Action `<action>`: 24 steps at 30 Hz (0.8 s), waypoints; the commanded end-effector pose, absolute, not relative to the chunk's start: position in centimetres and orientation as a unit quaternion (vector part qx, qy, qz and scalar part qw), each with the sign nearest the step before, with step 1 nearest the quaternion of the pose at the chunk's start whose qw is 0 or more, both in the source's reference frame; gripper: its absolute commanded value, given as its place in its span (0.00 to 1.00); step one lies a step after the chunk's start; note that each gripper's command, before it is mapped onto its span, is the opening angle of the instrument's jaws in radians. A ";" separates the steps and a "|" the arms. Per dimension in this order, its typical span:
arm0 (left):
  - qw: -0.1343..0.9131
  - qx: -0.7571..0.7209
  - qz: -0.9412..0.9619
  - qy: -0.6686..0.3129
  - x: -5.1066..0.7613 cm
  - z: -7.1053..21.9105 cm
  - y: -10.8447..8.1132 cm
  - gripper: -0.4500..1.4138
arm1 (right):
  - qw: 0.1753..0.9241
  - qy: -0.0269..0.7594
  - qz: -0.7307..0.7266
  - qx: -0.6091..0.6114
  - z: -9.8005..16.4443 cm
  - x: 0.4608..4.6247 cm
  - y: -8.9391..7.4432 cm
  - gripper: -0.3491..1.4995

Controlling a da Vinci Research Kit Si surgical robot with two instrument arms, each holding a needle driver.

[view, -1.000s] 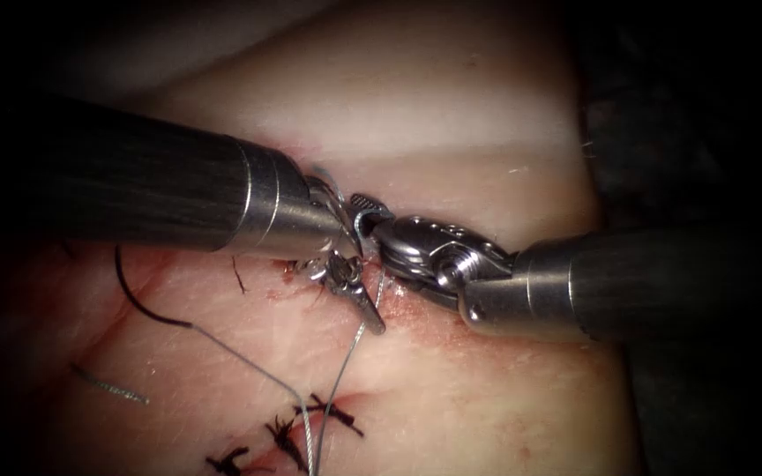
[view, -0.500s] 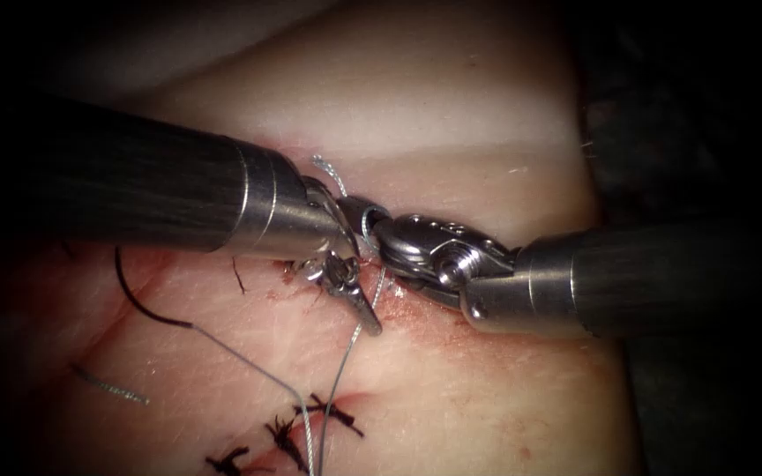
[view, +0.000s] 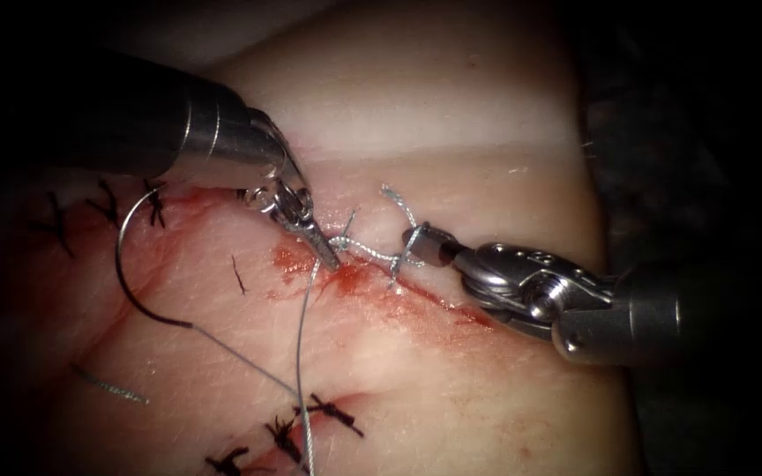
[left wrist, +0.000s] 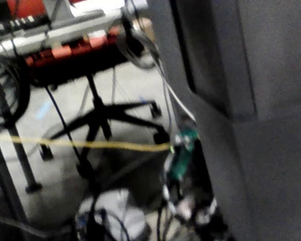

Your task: Wound Closure

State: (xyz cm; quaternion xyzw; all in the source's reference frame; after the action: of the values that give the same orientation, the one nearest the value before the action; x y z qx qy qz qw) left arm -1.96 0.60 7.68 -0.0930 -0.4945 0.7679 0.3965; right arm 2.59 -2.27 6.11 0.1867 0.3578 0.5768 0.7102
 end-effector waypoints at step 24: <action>0.478 -0.179 0.768 -0.386 -2.35 8.0 1.8 0.00 | 0.736 0.341 0.522 0.263 6.0 2.80 -2.8 0.00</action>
State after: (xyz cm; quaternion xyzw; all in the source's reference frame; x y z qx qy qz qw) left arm -2.36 1.84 7.98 -0.1853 -0.3737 0.7720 0.4796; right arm 2.74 -2.75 5.96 0.2622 0.3398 0.5225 0.7368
